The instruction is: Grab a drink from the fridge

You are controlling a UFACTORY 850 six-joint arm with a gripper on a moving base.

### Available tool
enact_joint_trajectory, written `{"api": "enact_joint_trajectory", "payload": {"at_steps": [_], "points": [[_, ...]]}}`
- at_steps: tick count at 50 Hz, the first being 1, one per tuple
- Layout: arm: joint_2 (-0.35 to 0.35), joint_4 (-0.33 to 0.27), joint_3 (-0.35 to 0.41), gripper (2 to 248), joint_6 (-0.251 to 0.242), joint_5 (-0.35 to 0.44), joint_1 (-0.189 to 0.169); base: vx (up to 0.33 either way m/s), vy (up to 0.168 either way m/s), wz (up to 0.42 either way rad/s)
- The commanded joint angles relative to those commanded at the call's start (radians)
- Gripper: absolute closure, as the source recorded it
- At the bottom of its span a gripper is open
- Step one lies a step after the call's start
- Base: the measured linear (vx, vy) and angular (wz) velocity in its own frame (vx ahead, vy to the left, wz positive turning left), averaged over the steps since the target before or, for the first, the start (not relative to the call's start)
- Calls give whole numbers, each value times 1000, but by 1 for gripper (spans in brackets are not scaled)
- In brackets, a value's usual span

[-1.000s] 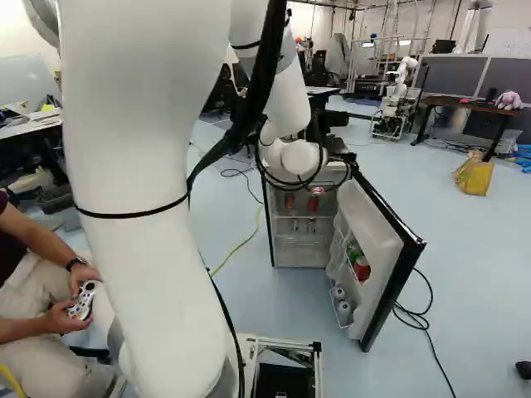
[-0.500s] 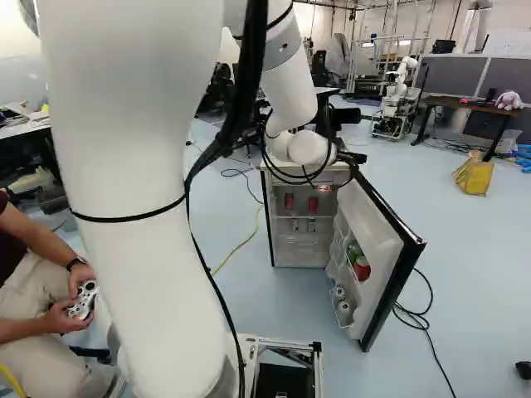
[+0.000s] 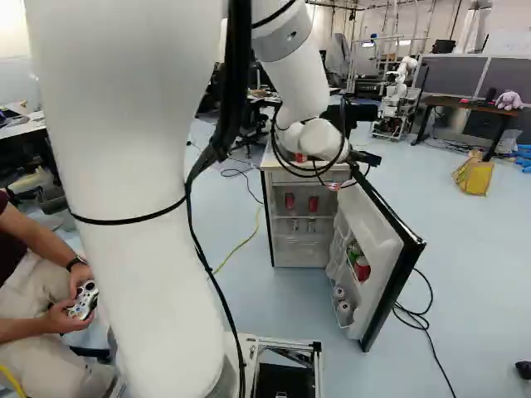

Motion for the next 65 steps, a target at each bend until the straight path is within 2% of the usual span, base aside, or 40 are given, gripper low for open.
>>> {"api": "enact_joint_trajectory", "payload": {"at_steps": [43,65], "points": [[13,88,-90,3,0,-288,-119,0,0,0],[-4,146,-163,3,0,-446,-169,0,0,0]]}}
